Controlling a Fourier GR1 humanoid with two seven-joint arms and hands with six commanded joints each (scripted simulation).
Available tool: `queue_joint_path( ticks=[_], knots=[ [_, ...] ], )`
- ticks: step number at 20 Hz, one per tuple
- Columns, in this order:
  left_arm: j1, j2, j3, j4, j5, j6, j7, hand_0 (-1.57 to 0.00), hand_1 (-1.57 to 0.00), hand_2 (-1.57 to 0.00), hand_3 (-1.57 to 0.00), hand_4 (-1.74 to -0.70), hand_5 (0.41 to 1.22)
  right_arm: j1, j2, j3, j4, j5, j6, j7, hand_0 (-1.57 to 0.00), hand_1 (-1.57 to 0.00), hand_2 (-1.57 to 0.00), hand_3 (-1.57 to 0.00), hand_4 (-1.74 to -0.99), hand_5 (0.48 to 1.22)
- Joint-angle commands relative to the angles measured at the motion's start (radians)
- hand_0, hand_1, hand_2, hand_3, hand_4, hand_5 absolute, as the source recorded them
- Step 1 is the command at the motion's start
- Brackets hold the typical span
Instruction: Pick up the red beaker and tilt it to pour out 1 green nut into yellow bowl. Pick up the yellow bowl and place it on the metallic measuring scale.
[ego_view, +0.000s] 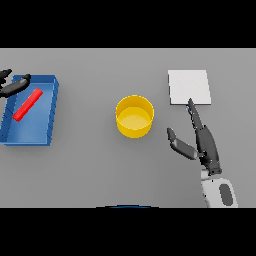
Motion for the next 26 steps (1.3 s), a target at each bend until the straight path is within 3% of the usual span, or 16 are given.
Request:
queue_joint_path(
  ticks=[1, 2, 5, 7, 11, 14, 18, 25, 26],
  knots=[
    [0.004, 0.001, 0.001, 0.003, -0.008, 0.013, -0.017, -0.13, -0.11, -0.11, -0.11, -0.79, 0.627, 0.002, -0.003, -0.003, -0.005, -0.001, -0.001, -0.001, 0.00, 0.00, 0.00, 0.00, -1.157, 0.665],
    [0.004, 0.002, 0.002, 0.005, -0.009, 0.016, -0.039, -0.10, -0.09, -0.09, -0.09, -0.78, 0.631, 0.014, 0.000, 0.006, -0.011, 0.008, -0.003, -0.003, 0.00, 0.00, 0.00, 0.00, -1.154, 0.657],
    [0.000, -0.019, 0.010, -0.022, 0.005, 0.043, -0.074, -0.05, -0.05, -0.04, -0.05, -0.78, 0.635, -0.019, -0.013, 0.033, -0.020, 0.078, -0.017, 0.082, 0.00, 0.00, 0.00, 0.00, -1.115, 0.638],
    [0.013, -0.032, 0.025, -0.035, 0.024, 0.058, -0.092, -0.03, -0.03, -0.03, -0.03, -0.79, 0.652, -0.049, -0.062, 0.061, -0.010, 0.100, 0.043, 0.050, 0.00, 0.00, 0.00, 0.00, -1.080, 0.662],
    [0.017, -0.050, 0.022, -0.053, 0.034, 0.062, -0.089, -0.01, -0.01, -0.01, -0.01, -0.80, 0.673, -0.181, -0.191, 0.131, 0.042, 0.251, 0.124, 0.110, 0.00, 0.00, 0.00, 0.00, -1.128, 0.637],
    [0.019, -0.057, 0.023, -0.049, 0.038, 0.063, -0.086, -0.01, -0.01, -0.01, -0.01, -0.81, 0.687, -0.298, -0.269, 0.200, 0.089, 0.367, 0.176, 0.087, 0.00, 0.00, 0.00, 0.00, -1.142, 0.627],
    [0.027, -0.054, 0.025, -0.046, 0.043, 0.050, -0.099, 0.00, 0.00, 0.00, 0.00, -0.81, 0.689, -0.423, -0.316, 0.315, 0.143, 0.483, 0.259, 0.035, 0.00, 0.00, 0.00, 0.00, -1.162, 0.637],
    [0.035, -0.038, 0.038, -0.062, 0.054, 0.041, -0.096, 0.00, 0.00, 0.00, 0.00, -0.81, 0.695, -0.588, -0.319, 0.432, 0.329, 0.576, 0.329, -0.060, 0.00, 0.00, 0.00, 0.00, -1.156, 0.642],
    [0.033, -0.040, 0.036, -0.057, 0.052, 0.040, -0.099, 0.00, 0.00, 0.00, 0.00, -0.81, 0.696, -0.606, -0.302, 0.448, 0.350, 0.585, 0.341, -0.053, 0.00, 0.00, 0.00, 0.00, -1.157, 0.644]
  ],
)
